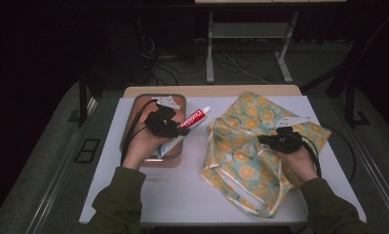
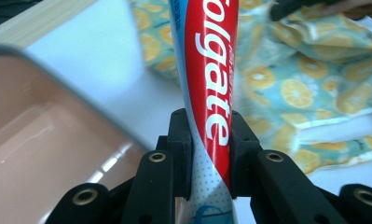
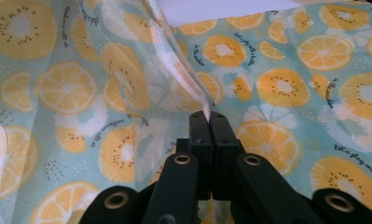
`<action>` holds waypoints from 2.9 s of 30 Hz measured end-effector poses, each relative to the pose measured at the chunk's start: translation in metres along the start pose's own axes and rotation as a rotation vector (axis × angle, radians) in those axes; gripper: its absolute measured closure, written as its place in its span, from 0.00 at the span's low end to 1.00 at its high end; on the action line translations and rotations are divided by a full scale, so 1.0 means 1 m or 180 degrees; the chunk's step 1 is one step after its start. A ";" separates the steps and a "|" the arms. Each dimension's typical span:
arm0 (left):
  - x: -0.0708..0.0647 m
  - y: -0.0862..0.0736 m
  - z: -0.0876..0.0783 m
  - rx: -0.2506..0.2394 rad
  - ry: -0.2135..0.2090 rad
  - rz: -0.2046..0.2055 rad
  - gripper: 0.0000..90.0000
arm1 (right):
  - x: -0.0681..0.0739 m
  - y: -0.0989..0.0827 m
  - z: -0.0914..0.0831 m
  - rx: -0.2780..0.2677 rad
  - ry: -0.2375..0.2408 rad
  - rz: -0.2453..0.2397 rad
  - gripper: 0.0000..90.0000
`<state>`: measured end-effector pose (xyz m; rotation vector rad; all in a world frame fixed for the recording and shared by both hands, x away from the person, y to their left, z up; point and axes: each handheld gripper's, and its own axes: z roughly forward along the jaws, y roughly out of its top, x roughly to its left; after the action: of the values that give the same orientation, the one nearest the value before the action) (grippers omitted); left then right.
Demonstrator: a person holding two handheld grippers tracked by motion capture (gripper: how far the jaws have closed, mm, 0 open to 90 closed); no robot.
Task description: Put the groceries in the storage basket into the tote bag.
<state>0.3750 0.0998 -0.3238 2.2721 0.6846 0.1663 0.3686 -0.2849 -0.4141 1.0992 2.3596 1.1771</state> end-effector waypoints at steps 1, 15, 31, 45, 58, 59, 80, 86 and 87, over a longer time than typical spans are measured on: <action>-0.005 0.002 0.003 0.0001 -0.0030 0.0018 0.83 | 0.000 0.000 0.000 -0.0006 -0.0001 -0.0003 0.99; -0.075 0.018 0.068 0.0203 -0.0411 0.0432 0.83 | -0.001 0.001 -0.004 -0.0064 -0.0018 0.0006 0.99; -0.096 0.004 0.150 0.0856 -0.0379 0.0506 0.83 | -0.003 0.001 -0.008 -0.0148 -0.0024 0.0030 0.99; -0.094 0.000 0.140 0.0408 -0.0361 0.0407 0.42 | -0.002 0.001 -0.009 -0.0161 -0.0014 0.0017 0.99; -0.087 -0.049 0.098 0.0091 -0.0255 0.0296 0.32 | -0.001 0.001 -0.008 -0.0134 -0.0028 0.0013 0.99; -0.086 -0.052 0.098 0.0103 -0.0258 0.0300 0.34 | -0.001 0.001 -0.008 -0.0134 -0.0027 0.0008 0.99; -0.090 -0.045 0.115 0.0264 -0.0169 0.0336 0.75 | 0.001 0.002 -0.009 -0.0166 -0.0019 -0.0006 0.99; -0.092 -0.027 0.124 0.0300 -0.0064 0.0329 0.77 | 0.000 0.002 -0.011 -0.0200 -0.0012 0.0009 0.99; -0.092 -0.023 0.126 0.0307 -0.0054 0.0345 0.77 | 0.000 0.002 -0.011 -0.0208 -0.0008 0.0007 0.99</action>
<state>0.3270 -0.0134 -0.4219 2.4019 0.5719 0.1687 0.3642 -0.2903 -0.4056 1.0813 2.3013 1.2438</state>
